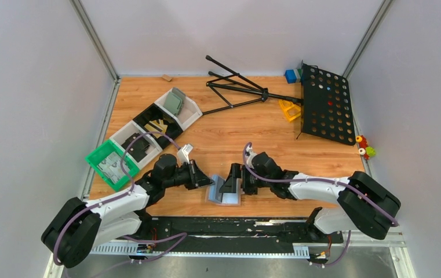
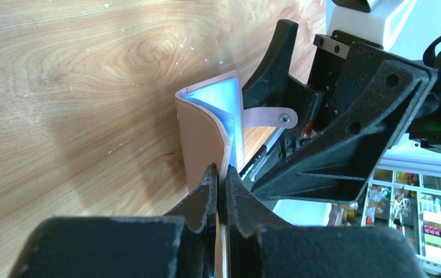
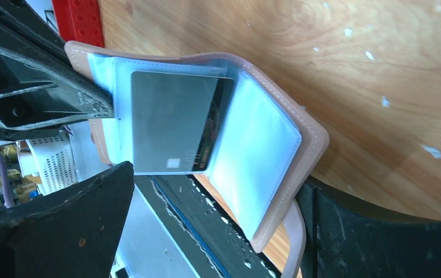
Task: Take the credit cards out of the card holder
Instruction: Remove the credit card from the card holder.
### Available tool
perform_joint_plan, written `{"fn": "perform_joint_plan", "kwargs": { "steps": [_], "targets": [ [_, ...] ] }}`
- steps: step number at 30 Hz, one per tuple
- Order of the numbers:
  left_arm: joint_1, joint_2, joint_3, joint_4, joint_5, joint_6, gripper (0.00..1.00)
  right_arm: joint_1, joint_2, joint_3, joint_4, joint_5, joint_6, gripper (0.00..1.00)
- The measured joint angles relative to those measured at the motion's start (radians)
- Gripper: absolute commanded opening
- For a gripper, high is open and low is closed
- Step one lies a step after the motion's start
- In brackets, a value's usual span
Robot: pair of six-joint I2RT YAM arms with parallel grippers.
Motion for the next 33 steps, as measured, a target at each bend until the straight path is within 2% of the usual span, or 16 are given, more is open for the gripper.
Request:
{"fn": "perform_joint_plan", "kwargs": {
  "steps": [11, 19, 24, 33],
  "targets": [
    [0.0, -0.13, -0.028, -0.081, -0.097, -0.04, 0.0, 0.086, 0.067, 0.124, -0.048, 0.06, 0.006, 0.99],
    [0.0, -0.136, -0.03, -0.104, -0.117, -0.051, 0.0, 0.099, 0.118, 0.163, -0.106, 0.111, 0.008, 0.8],
    [0.0, -0.138, -0.03, -0.13, -0.134, -0.049, 0.0, 0.098, 0.114, 0.165, -0.134, 0.132, 0.0, 0.62],
    [0.0, -0.14, -0.03, -0.159, -0.148, -0.043, 0.0, 0.072, 0.058, 0.12, -0.137, 0.136, -0.006, 0.55]
  ]
}}
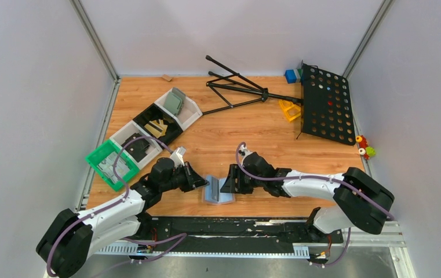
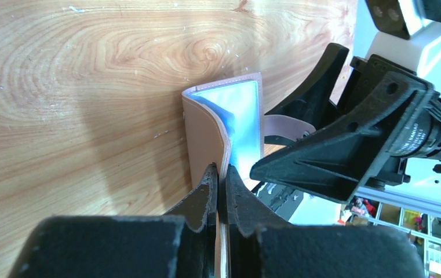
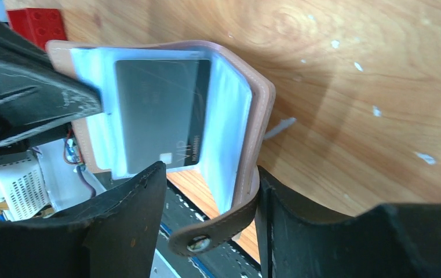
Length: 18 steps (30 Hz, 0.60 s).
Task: Take the credit cards out of the card holder
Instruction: Remove the credit card from the card holder.
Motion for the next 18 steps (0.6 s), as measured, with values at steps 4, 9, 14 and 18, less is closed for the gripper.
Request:
{"fn": "perform_joint_plan", "kwargs": {
  "steps": [4, 9, 14, 18],
  "targets": [
    [0.0, 0.002, 0.0, 0.0, 0.001, 0.002, 0.04, -0.004, -0.001, -0.022, -0.005, -0.001, 0.0, 0.52],
    [0.0, 0.012, 0.0, 0.0, 0.005, 0.005, 0.21, -0.004, -0.001, -0.022, -0.001, -0.006, 0.0, 0.47],
    [0.0, 0.012, 0.0, 0.0, 0.011, 0.01, 0.47, -0.004, -0.003, -0.022, -0.002, -0.007, -0.005, 0.3],
    [0.0, 0.008, -0.001, 0.006, 0.024, 0.0, 0.6, -0.004, -0.013, -0.022, -0.008, -0.006, -0.007, 0.14]
  ]
}}
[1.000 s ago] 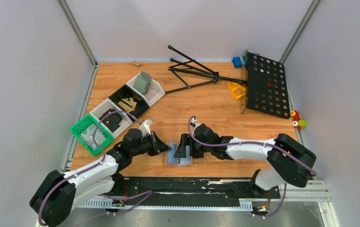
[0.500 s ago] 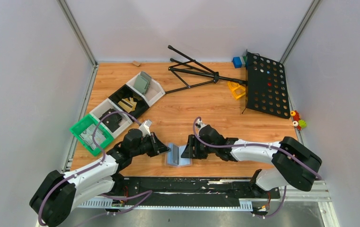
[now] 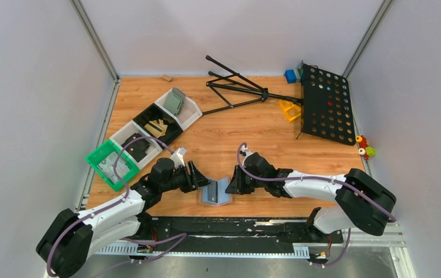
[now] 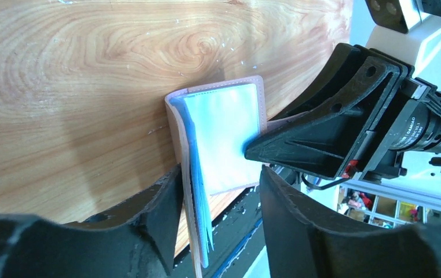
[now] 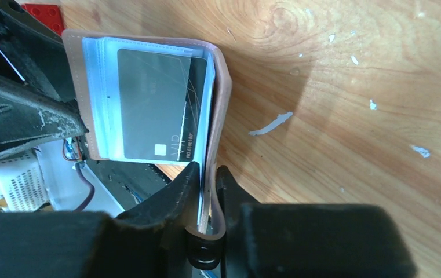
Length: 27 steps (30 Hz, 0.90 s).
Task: Take the credit cards out of the card holder
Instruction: Remove the credit card from the card holder.
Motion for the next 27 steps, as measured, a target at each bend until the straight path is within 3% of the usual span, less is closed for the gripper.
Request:
{"fn": "perform_joint_plan", "kwargs": {
  "steps": [2, 6, 11, 14, 17, 19, 23, 27],
  "targets": [
    [0.0, -0.011, -0.003, -0.001, 0.002, -0.002, 0.6, 0.0, -0.008, 0.0, -0.002, 0.001, 0.0, 0.13],
    [0.0, -0.035, -0.012, -0.001, 0.003, -0.001, 0.5, 0.0, -0.018, 0.0, -0.002, 0.002, 0.0, 0.1],
    [0.0, -0.002, -0.013, 0.0, 0.004, 0.009, 0.47, 0.0, -0.021, 0.0, -0.005, 0.003, 0.0, 0.09],
    [0.0, 0.063, -0.013, 0.01, 0.012, 0.02, 0.31, 0.0, -0.022, -0.002, -0.005, 0.006, 0.0, 0.1],
    [0.0, 0.106, -0.013, 0.009, 0.022, 0.039, 0.02, 0.0, -0.022, -0.002, -0.012, 0.015, -0.004, 0.19],
    [0.0, 0.109, -0.013, 0.005, 0.025, 0.047, 0.0, -0.005, -0.024, -0.001, -0.034, 0.029, -0.015, 0.33],
    [0.0, 0.063, -0.013, -0.009, 0.026, 0.064, 0.0, -0.023, -0.082, 0.0, -0.155, 0.074, -0.053, 0.5],
    [0.0, -0.006, -0.013, -0.01, 0.029, 0.063, 0.0, -0.037, -0.248, 0.0, -0.238, 0.101, -0.089, 0.52]
  ]
}}
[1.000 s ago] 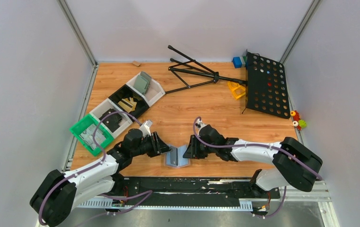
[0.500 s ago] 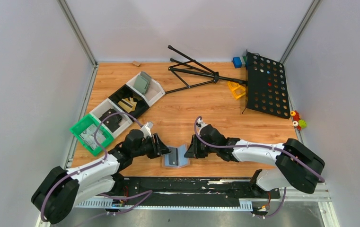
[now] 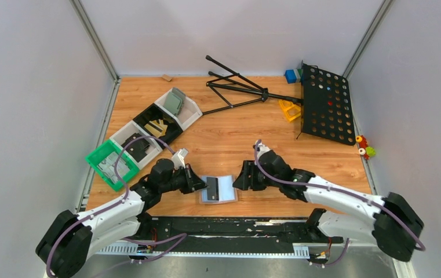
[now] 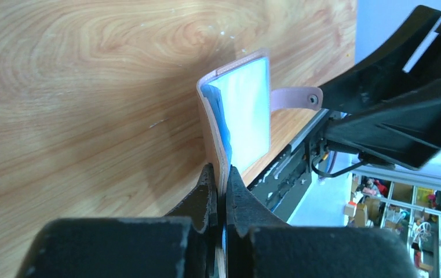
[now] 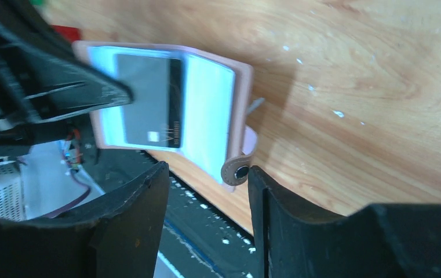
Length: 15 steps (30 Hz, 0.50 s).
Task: Take the credit cards out of the card holder
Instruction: Remove the credit card from the card holder.
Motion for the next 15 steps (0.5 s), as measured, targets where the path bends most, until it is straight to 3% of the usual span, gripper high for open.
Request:
{"fn": "perform_joint_plan", "kwargs": {
  "steps": [7, 15],
  "targets": [
    [0.0, -0.038, 0.0, 0.024, 0.049, -0.027, 0.0, 0.0, -0.225, -0.001, -0.011, -0.079, -0.043, 0.42],
    [0.0, -0.037, 0.0, 0.168, 0.143, -0.098, 0.0, 0.0, -0.186, -0.039, 0.136, -0.235, -0.027, 0.38]
  ]
}}
